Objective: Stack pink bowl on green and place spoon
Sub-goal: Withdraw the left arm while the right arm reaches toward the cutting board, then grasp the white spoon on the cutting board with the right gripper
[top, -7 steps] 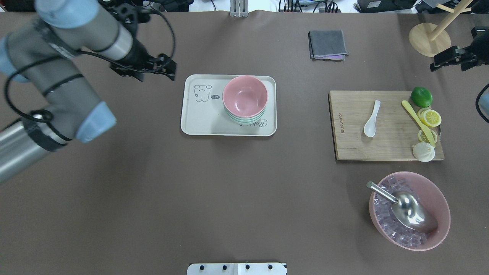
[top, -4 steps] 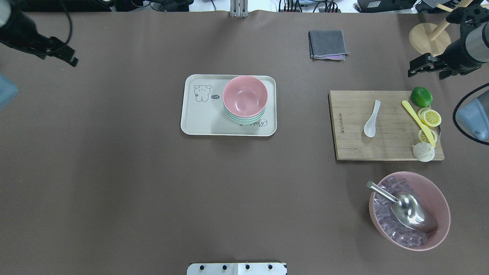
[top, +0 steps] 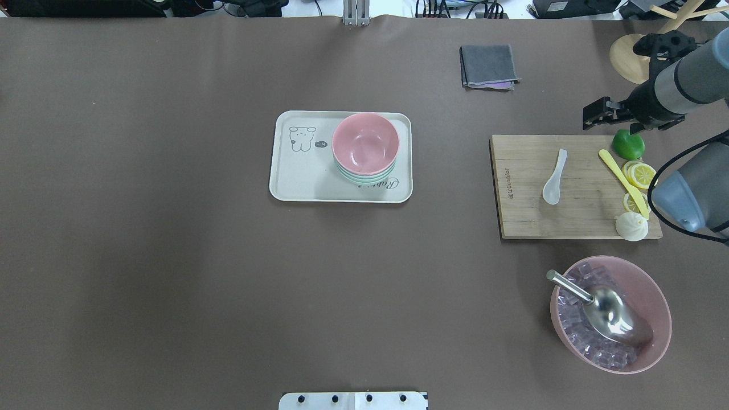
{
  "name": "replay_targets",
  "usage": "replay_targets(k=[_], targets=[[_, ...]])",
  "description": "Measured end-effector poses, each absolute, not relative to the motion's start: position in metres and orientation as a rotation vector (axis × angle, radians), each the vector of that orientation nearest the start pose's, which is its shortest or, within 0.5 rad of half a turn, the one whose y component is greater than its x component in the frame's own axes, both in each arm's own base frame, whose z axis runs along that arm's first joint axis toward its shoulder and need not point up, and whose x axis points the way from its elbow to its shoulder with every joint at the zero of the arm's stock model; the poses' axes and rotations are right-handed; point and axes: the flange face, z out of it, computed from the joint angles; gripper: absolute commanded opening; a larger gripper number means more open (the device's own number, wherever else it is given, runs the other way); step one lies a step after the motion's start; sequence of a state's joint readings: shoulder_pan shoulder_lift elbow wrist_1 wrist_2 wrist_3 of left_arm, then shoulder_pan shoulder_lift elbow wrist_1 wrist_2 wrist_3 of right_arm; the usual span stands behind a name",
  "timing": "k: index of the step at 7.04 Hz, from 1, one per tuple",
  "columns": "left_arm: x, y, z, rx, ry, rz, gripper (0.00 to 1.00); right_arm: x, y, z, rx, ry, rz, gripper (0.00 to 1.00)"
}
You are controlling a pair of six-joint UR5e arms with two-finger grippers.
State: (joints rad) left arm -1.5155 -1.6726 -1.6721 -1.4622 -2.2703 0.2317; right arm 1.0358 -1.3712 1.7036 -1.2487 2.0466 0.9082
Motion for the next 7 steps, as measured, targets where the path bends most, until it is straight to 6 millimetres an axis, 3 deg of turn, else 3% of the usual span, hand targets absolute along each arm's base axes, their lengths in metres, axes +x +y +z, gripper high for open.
replay_targets(k=[1,3,4,5,6,7], targets=[[-0.053,-0.523,0.608,0.134,0.694,0.287,0.98,-0.242,-0.544,0.462,0.171,-0.754,0.221,0.95],[-0.062,-0.504,0.637,0.175,0.69,0.286,0.98,-0.292,-0.524,0.462,0.165,-0.747,0.351,0.94],[-0.063,-0.501,0.64,0.189,0.688,0.289,0.98,-0.312,-0.514,0.466,0.17,-0.754,0.405,0.86],[-0.063,-0.5,0.64,0.196,0.687,0.29,0.98,-0.328,-0.506,0.471,0.179,-0.742,0.441,0.69],[-0.063,-0.5,0.641,0.198,0.687,0.29,0.98,-0.337,-0.502,0.479,0.184,-0.723,0.464,0.63],[-0.063,-0.5,0.641,0.198,0.688,0.291,0.98,-0.34,-0.502,0.488,0.188,-0.702,0.479,0.43]])
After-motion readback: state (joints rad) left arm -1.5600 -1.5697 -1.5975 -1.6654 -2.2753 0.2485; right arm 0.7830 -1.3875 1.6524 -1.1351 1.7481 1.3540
